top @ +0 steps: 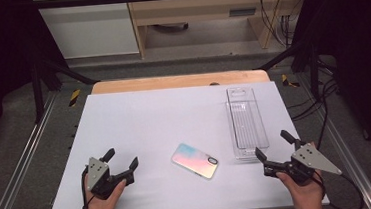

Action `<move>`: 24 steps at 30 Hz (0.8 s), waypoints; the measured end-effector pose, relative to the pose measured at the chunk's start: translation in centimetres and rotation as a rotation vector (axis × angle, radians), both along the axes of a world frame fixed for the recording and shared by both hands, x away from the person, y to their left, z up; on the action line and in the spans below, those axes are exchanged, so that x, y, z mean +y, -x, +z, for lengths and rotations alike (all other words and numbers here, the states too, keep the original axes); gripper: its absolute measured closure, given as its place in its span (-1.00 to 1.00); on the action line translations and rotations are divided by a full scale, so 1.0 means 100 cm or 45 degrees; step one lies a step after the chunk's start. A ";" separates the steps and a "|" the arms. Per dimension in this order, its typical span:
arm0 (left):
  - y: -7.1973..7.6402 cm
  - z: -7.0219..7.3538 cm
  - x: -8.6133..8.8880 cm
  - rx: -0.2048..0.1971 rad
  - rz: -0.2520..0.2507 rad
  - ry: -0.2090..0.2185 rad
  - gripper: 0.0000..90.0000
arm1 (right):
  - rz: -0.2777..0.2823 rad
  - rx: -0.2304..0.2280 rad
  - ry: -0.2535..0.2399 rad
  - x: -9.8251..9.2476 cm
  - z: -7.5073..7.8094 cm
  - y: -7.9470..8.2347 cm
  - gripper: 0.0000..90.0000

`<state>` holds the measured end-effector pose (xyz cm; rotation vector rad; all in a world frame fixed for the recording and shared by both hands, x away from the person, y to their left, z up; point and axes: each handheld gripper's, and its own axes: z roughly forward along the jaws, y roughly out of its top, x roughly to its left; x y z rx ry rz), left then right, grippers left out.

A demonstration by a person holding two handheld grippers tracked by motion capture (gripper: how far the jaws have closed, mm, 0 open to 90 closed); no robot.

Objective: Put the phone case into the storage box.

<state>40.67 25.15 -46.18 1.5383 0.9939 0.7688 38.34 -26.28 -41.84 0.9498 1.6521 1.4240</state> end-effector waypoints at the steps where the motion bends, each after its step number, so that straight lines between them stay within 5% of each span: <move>1: 0.000 0.000 0.003 -0.006 0.011 0.025 -0.84 | 0.061 0.027 0.030 0.011 0.007 0.001 -0.90; 10: 0.000 -0.003 0.004 -0.013 0.004 0.003 -0.89 | 0.319 0.127 0.243 0.073 0.023 -0.001 -0.90; 13: -0.001 -0.005 0.005 -0.003 0.002 0.024 -0.89 | 0.426 0.243 0.294 0.096 0.011 -0.013 -0.89; 24: -0.001 -0.005 0.004 -0.005 -0.028 0.024 -0.91 | 0.540 0.484 0.363 0.131 -0.036 -0.039 -0.89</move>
